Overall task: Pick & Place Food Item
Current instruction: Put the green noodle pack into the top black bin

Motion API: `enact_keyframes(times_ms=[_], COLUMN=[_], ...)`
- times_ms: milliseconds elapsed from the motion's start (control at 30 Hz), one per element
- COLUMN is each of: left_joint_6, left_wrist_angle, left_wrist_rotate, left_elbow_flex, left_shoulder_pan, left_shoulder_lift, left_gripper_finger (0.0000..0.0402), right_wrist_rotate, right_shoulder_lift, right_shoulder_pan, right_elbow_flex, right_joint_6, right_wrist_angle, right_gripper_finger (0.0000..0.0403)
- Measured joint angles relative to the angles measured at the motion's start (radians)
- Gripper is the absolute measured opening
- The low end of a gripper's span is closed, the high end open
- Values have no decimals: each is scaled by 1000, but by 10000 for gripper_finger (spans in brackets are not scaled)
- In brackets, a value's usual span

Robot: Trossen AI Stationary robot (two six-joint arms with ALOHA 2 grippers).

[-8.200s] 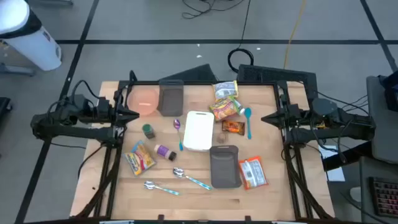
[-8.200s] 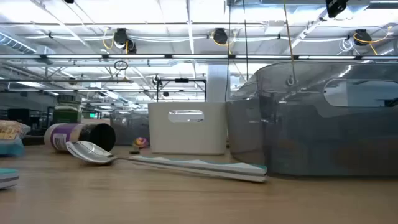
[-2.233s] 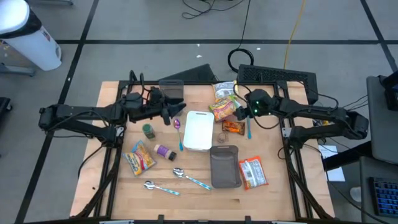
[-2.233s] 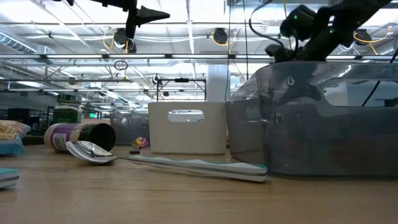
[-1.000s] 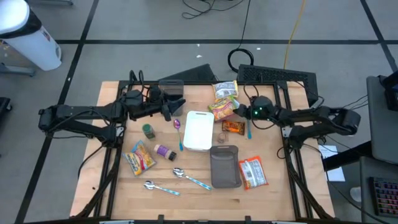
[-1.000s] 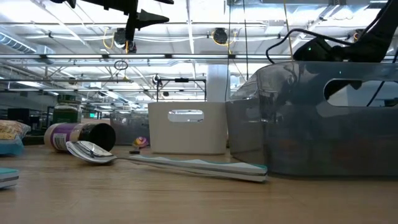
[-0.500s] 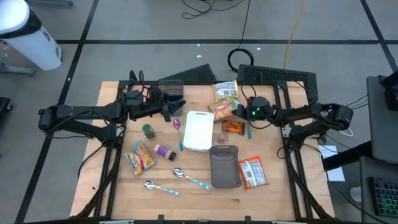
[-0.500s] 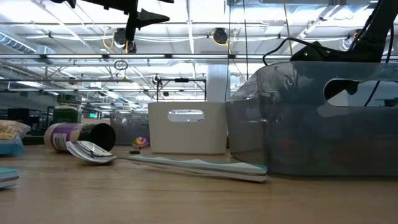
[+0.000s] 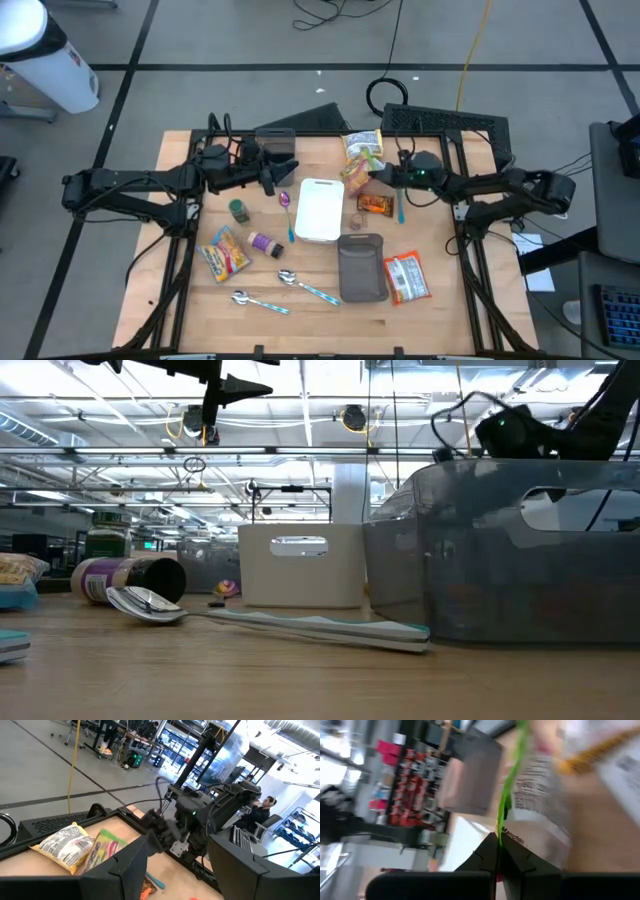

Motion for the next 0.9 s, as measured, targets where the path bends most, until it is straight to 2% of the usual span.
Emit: enact_keyframes(times_ms=[200,433,633,800,900], left_joint_6=[0,13,33,0,-8], left_wrist_angle=[0,-1,-2,-5,-9], left_wrist_rotate=[0,1,21,158,193], left_elbow_flex=[0,0,0,0,0], left_shoulder_pan=[0,0,7,45,61], left_shoulder_lift=[0,0,0,0,0], left_gripper_finger=[214,214,214,214,214], right_wrist_rotate=[-41,-162,-290,-299,-308], right_shoulder_lift=[-110,-191,-169,-106,-56], right_shoulder_pan=[0,1,16,71,105], right_elbow_flex=[91,350,620,799,861], right_joint_6=[-83,-273,-436,-575,-619], right_wrist_angle=[-97,-476,-777,-968,-1027], right_gripper_finger=[1,0,0,0,0])
